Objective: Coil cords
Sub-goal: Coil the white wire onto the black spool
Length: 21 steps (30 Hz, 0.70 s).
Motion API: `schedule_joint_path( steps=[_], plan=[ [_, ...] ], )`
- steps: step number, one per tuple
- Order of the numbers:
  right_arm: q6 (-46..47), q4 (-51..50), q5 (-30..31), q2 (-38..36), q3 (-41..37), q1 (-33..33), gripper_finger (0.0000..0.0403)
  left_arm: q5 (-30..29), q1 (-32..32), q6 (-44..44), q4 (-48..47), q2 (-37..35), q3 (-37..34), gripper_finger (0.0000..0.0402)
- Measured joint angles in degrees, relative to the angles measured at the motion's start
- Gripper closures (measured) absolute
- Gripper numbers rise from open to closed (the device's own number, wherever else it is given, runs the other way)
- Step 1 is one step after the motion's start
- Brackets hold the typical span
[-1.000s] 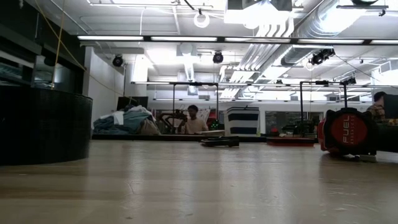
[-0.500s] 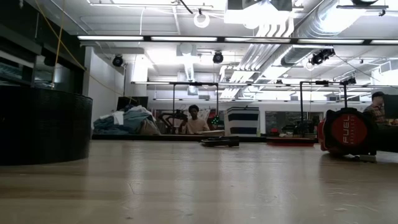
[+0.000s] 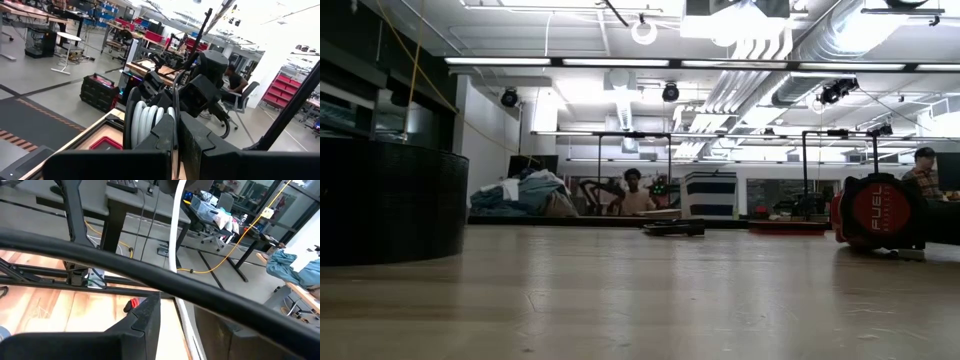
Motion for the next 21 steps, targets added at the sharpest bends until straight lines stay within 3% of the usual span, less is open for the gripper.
schedule_joint_path(
  steps=[21],
  plan=[
    [4.20, -0.10, -1.01, 0.00, 0.00, -0.04, 0.0293, 0.61, 0.00, 0.00, 0.00, 0.00, 0.00, 0.0397]
  ],
)
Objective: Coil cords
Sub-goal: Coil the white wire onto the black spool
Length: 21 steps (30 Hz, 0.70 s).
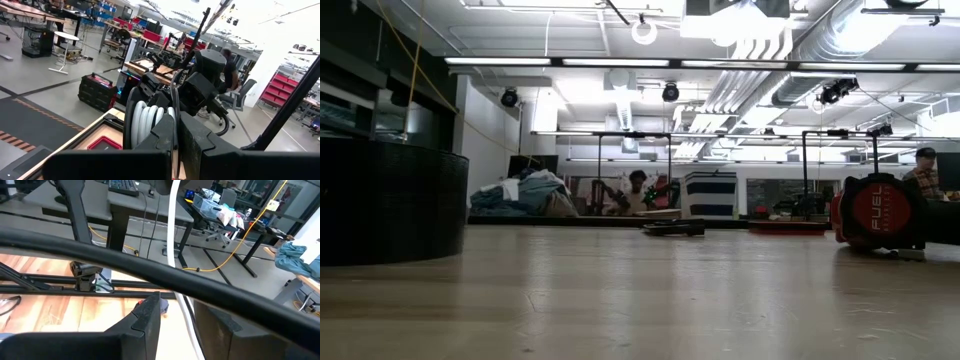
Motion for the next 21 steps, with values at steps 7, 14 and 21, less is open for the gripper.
schedule_joint_path(
  steps=[7, 14, 21],
  plan=[
    [0.02, 0.00, -1.10, 0.00, 0.00, -0.07, 0.0293, 0.04, 0.01, -0.02, 0.02, 0.00, 0.00, 0.0397],
    [0.04, 0.00, -1.16, 0.00, -0.01, -0.07, 0.0293, 0.04, 0.00, -0.04, 0.04, 0.00, 0.00, 0.0397],
    [1.77, 0.02, -1.33, 0.02, -0.02, -0.07, 0.0293, 0.05, 0.02, -1.03, 0.06, 0.00, 0.00, 0.0397]
  ],
)
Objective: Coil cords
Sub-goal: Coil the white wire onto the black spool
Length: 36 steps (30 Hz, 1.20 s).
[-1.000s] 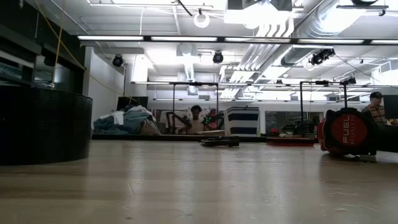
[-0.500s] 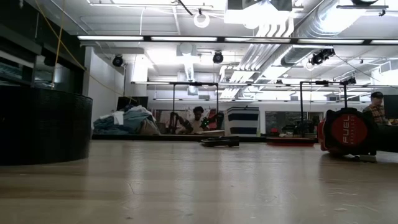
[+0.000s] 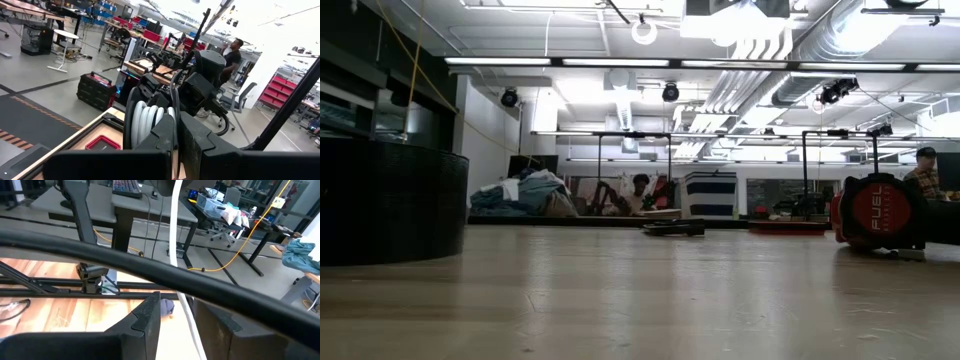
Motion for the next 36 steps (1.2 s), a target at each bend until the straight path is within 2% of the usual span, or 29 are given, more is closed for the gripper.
schedule_joint_path(
  steps=[23, 36],
  plan=[
    [0.04, -0.27, 0.04, -0.03, 0.00, 0.00, 0.0293, -0.42, -0.01, 0.79, 0.01, 0.00, 0.00, 0.0397],
    [3.65, -7.06, 0.08, -3.34, 0.02, -0.03, 0.0293, -1.23, 0.00, 1.14, 0.03, 0.00, 0.00, 0.0397]
  ],
)
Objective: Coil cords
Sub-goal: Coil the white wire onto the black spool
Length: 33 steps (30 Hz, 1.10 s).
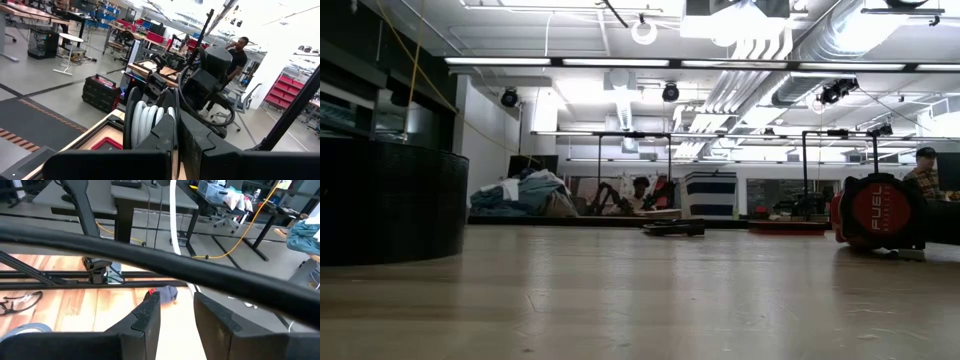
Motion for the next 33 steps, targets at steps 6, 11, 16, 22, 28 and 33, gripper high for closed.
schedule_joint_path(
  steps=[6, 11, 16, 22, 28, 33],
  plan=[
    [3.22, -0.83, -0.22, 0.43, 0.00, -0.18, 0.0293, 0.02, 0.00, 0.00, 0.41, 0.00, 0.00, 0.0397],
    [2.83, 0.10, 0.44, 1.01, 0.00, -0.42, 0.0293, 0.04, 0.00, -0.15, 0.42, 0.00, 0.00, 0.0397],
    [0.91, 2.55, 0.54, 0.98, 0.00, -0.38, 0.0293, -0.05, 0.00, -0.60, 0.30, 0.00, 0.00, 0.0397],
    [0.72, 3.48, -1.15, 0.98, 0.00, -0.38, 0.0293, -0.28, 0.00, -0.66, -0.23, 0.01, 0.00, 0.0397],
    [-0.42, 3.53, -2.52, 0.98, 0.00, -0.34, 0.0293, -0.72, 0.00, -1.18, -0.60, 0.33, 0.02, 0.0397],
    [-0.62, 4.02, -2.69, 0.98, 0.00, -0.34, 0.0289, -0.74, 0.00, -1.18, -0.56, 1.05, 0.02, 0.0397]
  ],
)
